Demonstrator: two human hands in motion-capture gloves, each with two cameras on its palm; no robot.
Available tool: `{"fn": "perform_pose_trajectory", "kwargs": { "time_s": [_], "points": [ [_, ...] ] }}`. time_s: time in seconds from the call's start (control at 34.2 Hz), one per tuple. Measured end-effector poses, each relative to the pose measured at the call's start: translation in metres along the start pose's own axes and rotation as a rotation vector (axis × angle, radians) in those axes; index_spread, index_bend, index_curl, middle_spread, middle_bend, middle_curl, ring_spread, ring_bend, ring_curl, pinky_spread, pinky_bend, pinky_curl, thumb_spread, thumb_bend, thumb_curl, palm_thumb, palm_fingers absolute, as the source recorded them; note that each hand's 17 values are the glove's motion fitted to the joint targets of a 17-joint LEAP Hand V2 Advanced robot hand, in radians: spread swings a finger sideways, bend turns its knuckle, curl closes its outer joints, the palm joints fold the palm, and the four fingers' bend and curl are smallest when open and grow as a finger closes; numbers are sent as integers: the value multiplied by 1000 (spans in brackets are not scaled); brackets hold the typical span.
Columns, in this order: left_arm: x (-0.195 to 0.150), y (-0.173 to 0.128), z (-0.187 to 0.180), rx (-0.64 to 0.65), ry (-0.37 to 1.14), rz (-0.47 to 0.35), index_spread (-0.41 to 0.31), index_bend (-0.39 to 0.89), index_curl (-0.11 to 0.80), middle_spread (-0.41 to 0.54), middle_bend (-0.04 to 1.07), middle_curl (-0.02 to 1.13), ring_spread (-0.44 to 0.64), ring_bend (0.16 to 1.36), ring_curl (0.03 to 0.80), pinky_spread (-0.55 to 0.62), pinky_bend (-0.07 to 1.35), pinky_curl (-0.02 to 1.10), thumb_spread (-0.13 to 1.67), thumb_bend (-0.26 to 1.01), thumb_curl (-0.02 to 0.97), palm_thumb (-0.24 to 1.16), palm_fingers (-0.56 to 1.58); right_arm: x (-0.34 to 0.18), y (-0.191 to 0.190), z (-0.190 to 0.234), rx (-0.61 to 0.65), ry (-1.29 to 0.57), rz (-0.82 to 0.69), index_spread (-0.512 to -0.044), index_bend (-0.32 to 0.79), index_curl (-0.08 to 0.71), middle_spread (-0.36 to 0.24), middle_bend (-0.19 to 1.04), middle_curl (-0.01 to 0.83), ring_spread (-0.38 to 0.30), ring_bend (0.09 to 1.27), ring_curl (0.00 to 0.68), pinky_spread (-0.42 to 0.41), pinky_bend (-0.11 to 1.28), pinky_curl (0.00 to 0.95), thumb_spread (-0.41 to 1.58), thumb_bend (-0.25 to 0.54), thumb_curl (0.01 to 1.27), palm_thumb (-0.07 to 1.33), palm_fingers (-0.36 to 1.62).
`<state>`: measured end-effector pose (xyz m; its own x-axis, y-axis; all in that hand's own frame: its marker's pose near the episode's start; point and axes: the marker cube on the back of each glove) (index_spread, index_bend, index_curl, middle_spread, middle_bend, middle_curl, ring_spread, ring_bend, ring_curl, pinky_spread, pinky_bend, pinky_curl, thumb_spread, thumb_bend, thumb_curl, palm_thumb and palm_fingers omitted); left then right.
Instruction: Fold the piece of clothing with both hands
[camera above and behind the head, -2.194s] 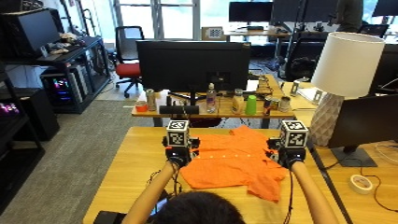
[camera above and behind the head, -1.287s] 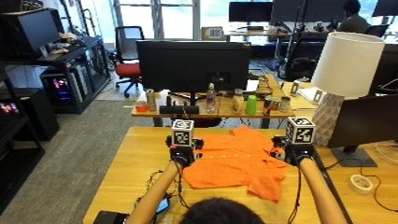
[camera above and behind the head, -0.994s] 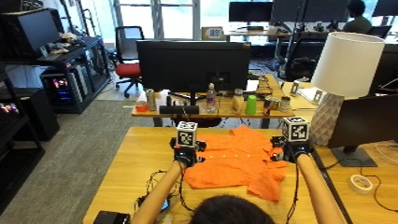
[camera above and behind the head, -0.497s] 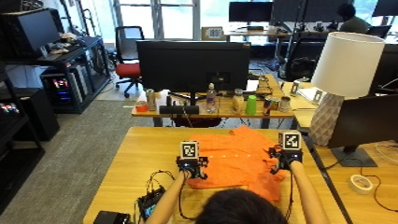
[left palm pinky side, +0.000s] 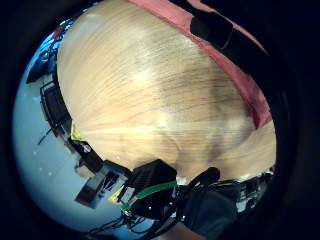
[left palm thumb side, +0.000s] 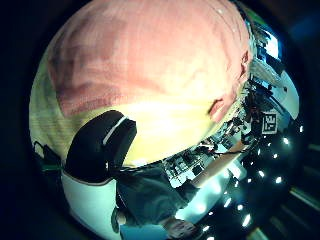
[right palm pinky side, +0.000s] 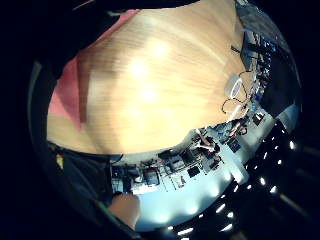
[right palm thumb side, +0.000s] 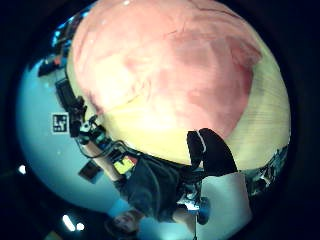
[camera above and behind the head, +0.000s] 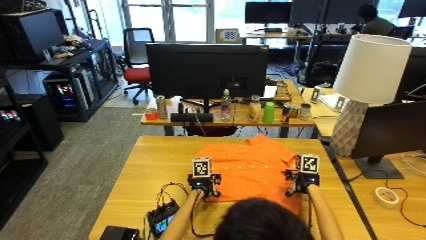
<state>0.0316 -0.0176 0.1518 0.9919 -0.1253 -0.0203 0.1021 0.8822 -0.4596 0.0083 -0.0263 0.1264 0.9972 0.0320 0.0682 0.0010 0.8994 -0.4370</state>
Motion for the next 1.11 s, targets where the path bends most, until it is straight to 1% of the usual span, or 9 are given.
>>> {"fn": "perform_pose_trajectory", "kwargs": {
  "time_s": [0.23,0.26,0.32,0.38,0.44,0.47,0.67,0.85,1.11],
  "points": [
    [2,4,8,7,-28,31,-57,125,219,239,236,272,376,722,261,360,742,341,1047,-36,263,326,28,8,-6,8,43,-17,44,-408,118,153,-71,261,345,66,506,283,257,696,342,989,-22,346,812,169],
    [2,5,8,7,-37,26,-60,126,219,254,200,260,379,723,261,361,761,347,1047,-26,266,337,13,8,-6,8,48,-12,49,-407,114,152,-71,255,345,62,500,279,255,695,342,989,-22,347,812,159],
    [2,5,6,15,-58,22,-34,177,237,171,295,302,323,709,260,352,660,316,1054,-37,259,304,107,9,-6,7,54,0,50,-398,114,156,-81,315,366,24,553,299,231,663,333,992,-25,349,807,312],
    [2,4,4,31,-72,16,-37,209,258,132,308,305,277,688,253,325,606,300,1057,-33,257,297,171,10,-5,7,49,13,47,-389,114,157,-84,321,368,3,554,292,212,645,321,994,-24,351,805,349],
    [2,4,2,36,-82,6,-31,169,259,117,291,310,271,679,253,340,599,300,1059,-29,256,292,139,8,-3,7,37,17,41,-385,99,160,-86,320,372,-5,552,302,209,642,326,995,-24,353,804,328],
    [2,4,1,32,-88,0,-47,243,289,88,323,337,229,663,261,306,557,293,1065,-26,256,293,222,7,-2,7,27,17,39,-377,141,180,-87,317,376,-17,555,312,196,636,331,995,-24,354,804,366],
    [3,6,4,-20,-144,2,-68,251,332,27,287,361,159,613,264,265,489,285,1085,-12,264,333,276,0,-5,9,12,38,-29,-369,122,199,-98,282,377,-43,525,323,177,617,338,995,-22,360,807,351],
    [3,5,10,-9,-130,13,-50,159,333,86,119,325,154,644,289,251,566,320,1098,-11,269,365,184,-3,-7,15,8,37,-9,-372,124,205,-97,230,370,-27,469,319,194,649,352,989,-21,367,817,256],
    [0,-8,15,82,-101,3,-36,112,311,133,120,279,166,693,312,255,660,353,1096,-18,271,383,93,-4,-16,18,129,29,14,-366,109,198,-88,196,366,-20,464,314,203,664,353,989,-23,378,822,250]
  ]
}}
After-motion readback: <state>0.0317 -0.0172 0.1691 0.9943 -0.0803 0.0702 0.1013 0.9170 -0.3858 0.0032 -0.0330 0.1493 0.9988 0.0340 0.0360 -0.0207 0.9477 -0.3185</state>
